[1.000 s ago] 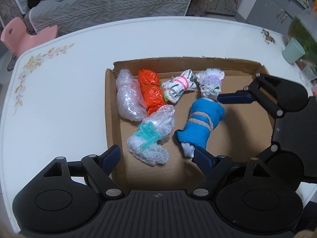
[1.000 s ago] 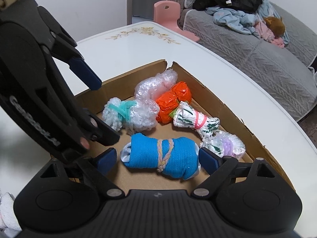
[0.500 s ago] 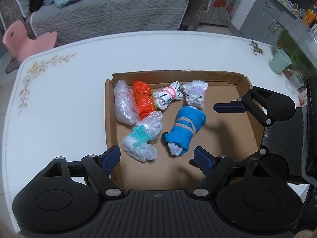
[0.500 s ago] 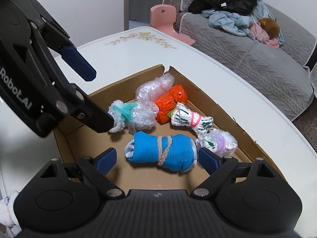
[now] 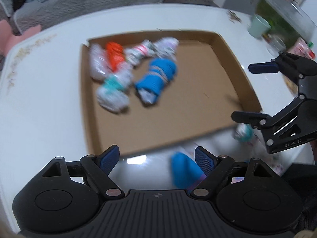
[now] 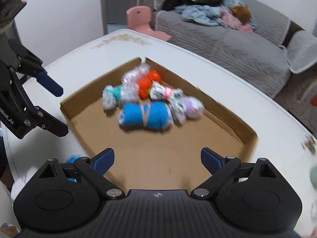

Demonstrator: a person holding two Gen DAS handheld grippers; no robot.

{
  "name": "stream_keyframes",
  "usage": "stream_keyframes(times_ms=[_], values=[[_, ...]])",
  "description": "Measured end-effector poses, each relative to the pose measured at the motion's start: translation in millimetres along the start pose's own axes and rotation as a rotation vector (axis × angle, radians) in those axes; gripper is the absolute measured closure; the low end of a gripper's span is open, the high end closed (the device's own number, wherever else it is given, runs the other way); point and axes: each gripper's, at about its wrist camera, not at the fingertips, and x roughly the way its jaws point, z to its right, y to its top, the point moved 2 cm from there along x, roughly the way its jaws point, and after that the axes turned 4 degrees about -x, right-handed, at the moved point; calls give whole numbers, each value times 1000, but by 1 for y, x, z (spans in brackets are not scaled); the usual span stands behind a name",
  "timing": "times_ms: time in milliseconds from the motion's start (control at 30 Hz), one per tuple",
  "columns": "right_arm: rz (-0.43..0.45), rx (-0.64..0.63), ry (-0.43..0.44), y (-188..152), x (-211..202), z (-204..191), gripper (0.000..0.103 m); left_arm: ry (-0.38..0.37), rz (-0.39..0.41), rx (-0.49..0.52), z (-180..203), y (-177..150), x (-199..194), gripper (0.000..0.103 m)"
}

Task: Organize objects
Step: 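Move both tools out of the box to the bundle pile beside it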

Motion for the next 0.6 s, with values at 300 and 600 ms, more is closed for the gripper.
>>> stream_keyframes(times_ms=[300, 600], values=[[-147, 152, -55, -55, -13, -1, 6, -93, -89, 29, 43, -24, 21, 16], [-260, 283, -80, -75, -6, 11, 5, -115, -136, -23, 39, -30, 32, 16]])
